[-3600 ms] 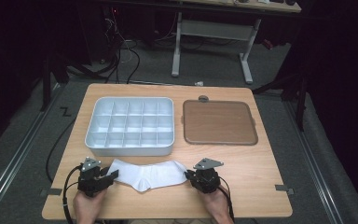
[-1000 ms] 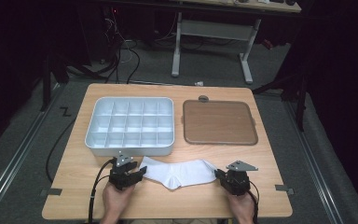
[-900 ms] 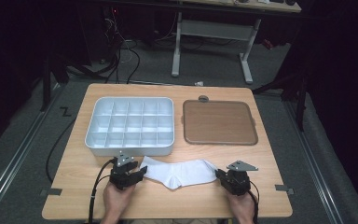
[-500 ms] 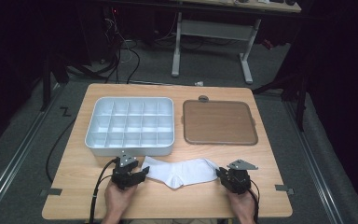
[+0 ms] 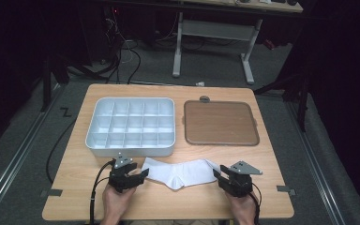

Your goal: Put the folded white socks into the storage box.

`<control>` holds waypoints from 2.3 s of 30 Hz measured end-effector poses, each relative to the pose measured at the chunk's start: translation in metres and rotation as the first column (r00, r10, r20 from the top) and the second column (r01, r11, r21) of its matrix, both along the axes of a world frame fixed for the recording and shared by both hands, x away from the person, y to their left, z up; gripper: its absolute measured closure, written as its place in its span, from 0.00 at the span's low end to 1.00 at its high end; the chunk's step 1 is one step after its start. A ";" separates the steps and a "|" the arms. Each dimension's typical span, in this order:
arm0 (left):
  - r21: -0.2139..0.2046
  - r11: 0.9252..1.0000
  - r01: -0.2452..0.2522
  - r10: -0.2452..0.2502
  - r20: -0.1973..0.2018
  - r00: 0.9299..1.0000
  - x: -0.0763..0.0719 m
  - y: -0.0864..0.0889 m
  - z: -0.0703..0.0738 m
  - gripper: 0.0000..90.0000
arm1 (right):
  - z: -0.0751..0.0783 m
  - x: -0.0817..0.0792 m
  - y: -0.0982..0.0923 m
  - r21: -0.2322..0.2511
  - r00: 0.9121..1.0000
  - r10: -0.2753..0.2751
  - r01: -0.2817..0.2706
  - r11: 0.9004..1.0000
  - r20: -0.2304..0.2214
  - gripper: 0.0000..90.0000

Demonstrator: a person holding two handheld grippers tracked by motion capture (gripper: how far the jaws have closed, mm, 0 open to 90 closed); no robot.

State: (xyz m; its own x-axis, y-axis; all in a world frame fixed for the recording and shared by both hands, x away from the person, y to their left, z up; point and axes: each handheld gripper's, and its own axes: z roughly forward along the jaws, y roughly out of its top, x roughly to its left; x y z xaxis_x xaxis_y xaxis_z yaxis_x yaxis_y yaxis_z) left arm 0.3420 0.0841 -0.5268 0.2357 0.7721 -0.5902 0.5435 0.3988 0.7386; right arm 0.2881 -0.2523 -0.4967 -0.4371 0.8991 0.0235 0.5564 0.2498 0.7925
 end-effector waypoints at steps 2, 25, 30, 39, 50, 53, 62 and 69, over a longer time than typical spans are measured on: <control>-0.004 1.000 -0.006 0.006 -0.008 1.000 0.001 0.001 0.000 0.48 | 0.001 -0.001 0.004 0.002 1.000 0.017 -0.017 1.000 0.005 0.73; -0.015 1.000 -0.026 0.025 -0.075 0.997 0.007 -0.006 -0.004 0.57 | -0.015 0.025 0.105 0.029 0.957 0.273 -0.272 0.962 -0.096 0.92; 0.010 0.999 -0.032 0.033 -0.063 0.997 0.006 -0.010 -0.005 0.64 | -0.022 0.027 0.106 0.003 0.960 0.263 -0.264 0.965 -0.100 0.92; 0.035 0.999 -0.019 0.021 -0.070 0.997 0.004 -0.015 -0.005 0.74 | -0.029 0.026 0.109 -0.035 0.960 0.255 -0.261 0.965 -0.111 0.91; 0.005 1.000 0.006 -0.005 -0.114 0.993 0.005 -0.017 -0.004 0.87 | -0.034 0.022 0.109 -0.056 0.962 0.260 -0.265 0.963 -0.081 0.90; -0.008 1.000 0.017 -0.018 -0.117 0.993 0.005 -0.015 -0.002 0.89 | -0.034 0.021 0.109 -0.051 0.963 0.258 -0.263 0.964 -0.077 0.90; -0.086 0.995 0.043 -0.051 -0.101 0.994 0.002 -0.006 0.013 0.91 | -0.034 0.020 0.109 -0.048 0.964 0.256 -0.260 0.964 -0.077 0.90; -0.108 0.990 0.090 -0.099 -0.075 0.992 -0.001 -0.003 0.035 0.92 | -0.034 0.020 0.112 -0.052 0.962 0.258 -0.263 0.963 -0.084 0.90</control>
